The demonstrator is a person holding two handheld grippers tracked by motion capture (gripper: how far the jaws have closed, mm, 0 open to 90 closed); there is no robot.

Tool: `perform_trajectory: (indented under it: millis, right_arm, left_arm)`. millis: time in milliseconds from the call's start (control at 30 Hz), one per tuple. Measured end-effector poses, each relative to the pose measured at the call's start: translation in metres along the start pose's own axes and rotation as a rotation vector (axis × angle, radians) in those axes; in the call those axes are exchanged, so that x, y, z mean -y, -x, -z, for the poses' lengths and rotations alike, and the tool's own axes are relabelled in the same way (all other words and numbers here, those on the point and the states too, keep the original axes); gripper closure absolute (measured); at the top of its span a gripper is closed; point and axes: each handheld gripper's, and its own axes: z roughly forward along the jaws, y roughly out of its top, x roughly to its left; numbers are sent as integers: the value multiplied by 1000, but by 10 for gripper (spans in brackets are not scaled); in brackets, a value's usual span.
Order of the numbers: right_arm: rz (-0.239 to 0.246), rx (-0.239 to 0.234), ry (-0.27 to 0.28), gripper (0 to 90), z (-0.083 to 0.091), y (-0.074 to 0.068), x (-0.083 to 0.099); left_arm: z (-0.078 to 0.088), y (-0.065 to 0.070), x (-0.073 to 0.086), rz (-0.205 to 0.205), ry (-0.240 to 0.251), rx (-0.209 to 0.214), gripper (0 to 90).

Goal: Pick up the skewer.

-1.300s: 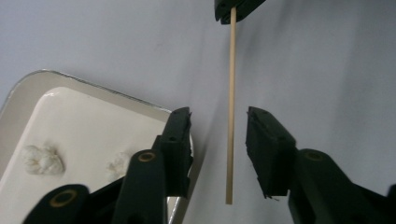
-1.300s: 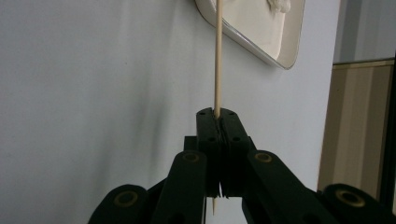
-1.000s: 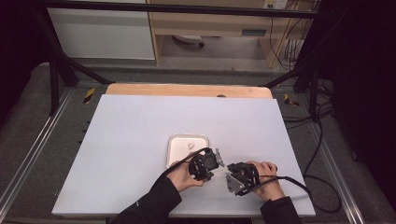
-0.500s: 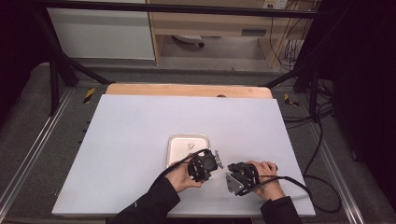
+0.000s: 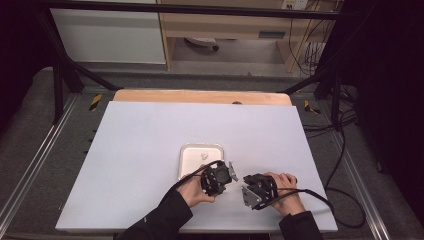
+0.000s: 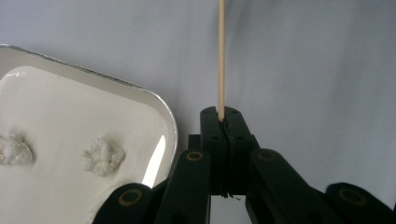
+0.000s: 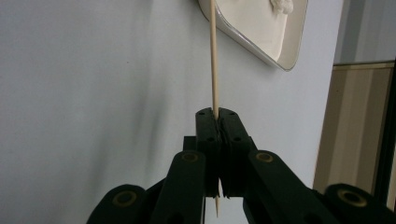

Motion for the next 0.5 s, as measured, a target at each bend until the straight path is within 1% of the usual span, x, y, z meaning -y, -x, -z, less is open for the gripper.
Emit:
perform_trajectory:
  millis: [67,100,133,200,233,267,300,333,367,400,433,500]
  right_arm:
    - [-20,-2,3,831,1,1,1]
    - [-40,-5,1,803,1,1,1]
    - [-48,1,-1,777,2,2,2]
    - [-97,-4,4,708,4,3,4]
    - [-97,-4,4,708,4,3,4]
    - [-161,-8,5,628,5,5,6]
    - [-201,-8,5,595,6,6,7]
    - [-225,1,12,567,7,7,9]
    - [-225,1,12,567,7,7,9]
    - [-305,9,27,487,8,9,13]
    - [-349,8,37,457,8,10,14]
    - [-404,8,51,428,9,11,19]
  left_arm:
    - [0,0,1,3,1,-5,885]
    - [0,-1,2,5,9,-10,886]
    - [0,-1,3,13,13,-10,886]
    - [2,-2,5,29,27,-12,885]
    - [4,-3,6,31,30,-13,886]
    - [7,-5,9,36,37,-16,886]
    - [8,-5,10,43,36,-15,886]
    - [8,-5,10,43,36,-15,885]
    - [10,-6,11,39,36,-18,885]
    - [11,-6,12,42,38,-20,885]
    - [12,-7,14,39,36,-19,885]
    - [14,-8,17,48,45,-19,885]
